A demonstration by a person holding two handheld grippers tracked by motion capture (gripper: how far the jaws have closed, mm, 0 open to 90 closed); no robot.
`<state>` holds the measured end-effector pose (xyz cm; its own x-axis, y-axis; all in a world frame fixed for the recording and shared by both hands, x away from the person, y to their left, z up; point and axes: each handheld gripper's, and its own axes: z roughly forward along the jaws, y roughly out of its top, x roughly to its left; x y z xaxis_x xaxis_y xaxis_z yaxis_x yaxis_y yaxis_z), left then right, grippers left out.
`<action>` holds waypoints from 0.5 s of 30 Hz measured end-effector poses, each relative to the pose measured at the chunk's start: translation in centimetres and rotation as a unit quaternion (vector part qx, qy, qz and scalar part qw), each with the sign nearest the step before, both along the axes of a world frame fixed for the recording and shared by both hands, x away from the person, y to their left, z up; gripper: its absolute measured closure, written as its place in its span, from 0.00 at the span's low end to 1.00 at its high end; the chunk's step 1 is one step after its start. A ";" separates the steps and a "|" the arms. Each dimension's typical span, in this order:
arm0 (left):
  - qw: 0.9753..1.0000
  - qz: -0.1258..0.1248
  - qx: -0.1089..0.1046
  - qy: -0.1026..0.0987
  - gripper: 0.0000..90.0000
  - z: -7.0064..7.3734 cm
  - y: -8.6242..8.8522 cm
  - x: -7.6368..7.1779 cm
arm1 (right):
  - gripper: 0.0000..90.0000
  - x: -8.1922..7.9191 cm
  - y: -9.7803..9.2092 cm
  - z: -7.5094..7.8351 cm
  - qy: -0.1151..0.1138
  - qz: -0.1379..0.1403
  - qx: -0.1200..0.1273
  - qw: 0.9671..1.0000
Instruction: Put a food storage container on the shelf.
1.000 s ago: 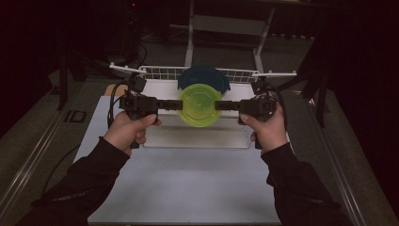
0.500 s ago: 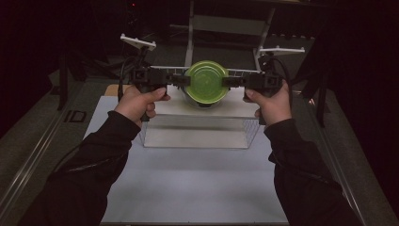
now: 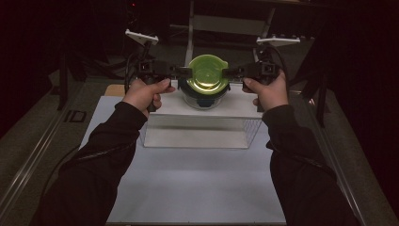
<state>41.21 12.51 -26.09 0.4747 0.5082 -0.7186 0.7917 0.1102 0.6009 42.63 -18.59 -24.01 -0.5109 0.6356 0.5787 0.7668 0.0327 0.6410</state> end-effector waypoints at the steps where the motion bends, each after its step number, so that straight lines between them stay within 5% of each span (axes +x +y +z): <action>1: 1.000 0.000 0.000 0.000 0.88 0.0 0.0 0.0 | 0.88 0.0 0.0 0.0 0.000 0.000 0.000 1.000; 15: 0.999 0.034 -0.003 -0.002 0.78 -0.8 -0.3 1.3 | 0.81 1.8 0.5 -0.5 0.006 -0.029 0.003 1.000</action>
<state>42.51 12.25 -26.90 0.4421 0.5359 -0.7193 0.7794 0.1675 0.6038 44.45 -18.05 -24.51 -0.4661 0.6614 0.5876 0.7744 -0.0161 0.6325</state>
